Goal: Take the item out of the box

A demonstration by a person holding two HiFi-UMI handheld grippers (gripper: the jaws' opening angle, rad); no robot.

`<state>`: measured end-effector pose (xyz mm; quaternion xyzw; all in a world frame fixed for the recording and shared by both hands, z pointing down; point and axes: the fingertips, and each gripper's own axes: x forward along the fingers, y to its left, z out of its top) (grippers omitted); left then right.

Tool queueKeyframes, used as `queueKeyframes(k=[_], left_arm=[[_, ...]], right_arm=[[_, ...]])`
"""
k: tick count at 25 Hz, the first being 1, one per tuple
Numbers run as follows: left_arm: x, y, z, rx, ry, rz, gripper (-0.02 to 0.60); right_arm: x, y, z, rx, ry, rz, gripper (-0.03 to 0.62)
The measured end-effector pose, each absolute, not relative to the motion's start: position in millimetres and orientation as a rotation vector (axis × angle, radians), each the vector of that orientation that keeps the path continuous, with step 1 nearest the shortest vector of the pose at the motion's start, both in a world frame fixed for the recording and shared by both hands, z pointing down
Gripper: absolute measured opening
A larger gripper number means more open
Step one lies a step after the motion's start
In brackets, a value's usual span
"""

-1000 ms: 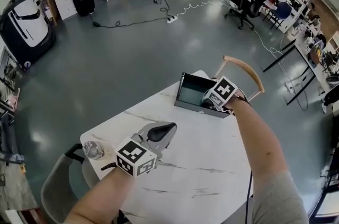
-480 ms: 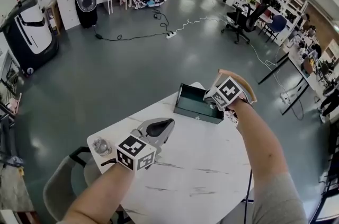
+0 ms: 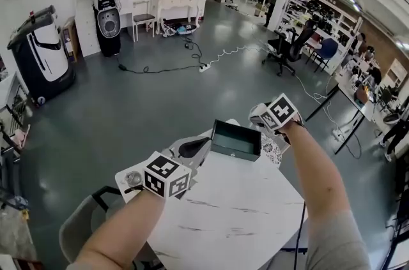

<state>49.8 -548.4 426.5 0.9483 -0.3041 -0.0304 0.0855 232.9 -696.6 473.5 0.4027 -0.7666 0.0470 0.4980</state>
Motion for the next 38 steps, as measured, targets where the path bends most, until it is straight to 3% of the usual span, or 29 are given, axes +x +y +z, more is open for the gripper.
queueKeyframes(k=[29, 38], left_arm=[[-37.4, -473.5, 216.1, 3.016, -0.915, -0.248, 0.003], [-9.8, -393.8, 190.5, 3.013, -1.025, -0.226, 0.003]], right_arm=[[157.1, -573.8, 210.8, 1.251, -1.926, -0.25, 0.291], [176.4, -500.3, 170.9, 1.245, -2.007, -0.363, 0.291]])
